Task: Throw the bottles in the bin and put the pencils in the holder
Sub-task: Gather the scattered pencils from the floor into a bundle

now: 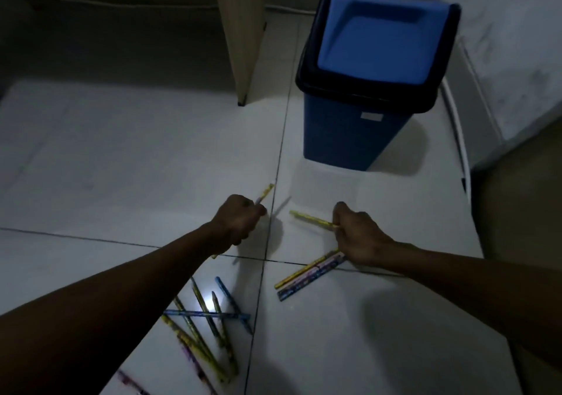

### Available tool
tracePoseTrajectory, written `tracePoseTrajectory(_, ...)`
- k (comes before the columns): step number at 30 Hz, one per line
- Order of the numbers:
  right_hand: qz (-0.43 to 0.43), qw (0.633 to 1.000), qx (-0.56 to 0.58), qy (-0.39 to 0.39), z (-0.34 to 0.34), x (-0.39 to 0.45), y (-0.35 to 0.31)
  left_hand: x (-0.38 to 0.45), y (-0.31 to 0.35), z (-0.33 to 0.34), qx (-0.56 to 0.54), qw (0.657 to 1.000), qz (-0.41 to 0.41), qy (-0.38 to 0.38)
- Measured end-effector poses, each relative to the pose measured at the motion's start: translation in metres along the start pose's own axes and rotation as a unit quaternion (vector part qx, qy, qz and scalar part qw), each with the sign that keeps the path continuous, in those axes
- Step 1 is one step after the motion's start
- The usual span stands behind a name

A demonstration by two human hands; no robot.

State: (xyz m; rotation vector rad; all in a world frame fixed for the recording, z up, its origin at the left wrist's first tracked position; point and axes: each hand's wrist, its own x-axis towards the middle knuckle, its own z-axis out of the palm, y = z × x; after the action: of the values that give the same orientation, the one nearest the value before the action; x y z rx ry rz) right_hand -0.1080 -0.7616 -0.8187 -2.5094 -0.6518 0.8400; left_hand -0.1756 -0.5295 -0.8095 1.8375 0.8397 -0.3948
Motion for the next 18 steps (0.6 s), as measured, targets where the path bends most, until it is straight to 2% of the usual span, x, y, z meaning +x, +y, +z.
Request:
tracePoseTrajectory(4,0.193,0.971,0.12,0.079,0.009,-0.02,0.023,-0.009,-0.003,0.043,0.142,0.986,0.068,-0.059)
tracePoseTrajectory(7,0.275,0.925,0.24,0.104,0.018,-0.028,0.034,-0.015,-0.004,0.069,0.235,0.961,0.115,-0.087)
tracePoseTrajectory(11,0.333,0.868,0.344,0.135,0.025,-0.04,0.044,-0.021,-0.005,0.095,0.329,0.929,0.137,-0.096)
tracePoseTrajectory(14,0.345,0.848,0.374,0.149,0.029,-0.048,0.048,-0.027,-0.012,0.108,0.402,0.903,0.139,-0.058)
tracePoseTrajectory(18,0.363,0.826,0.402,0.155,0.031,-0.055,0.05,-0.031,-0.016,0.115,0.419,0.896,0.143,-0.034)
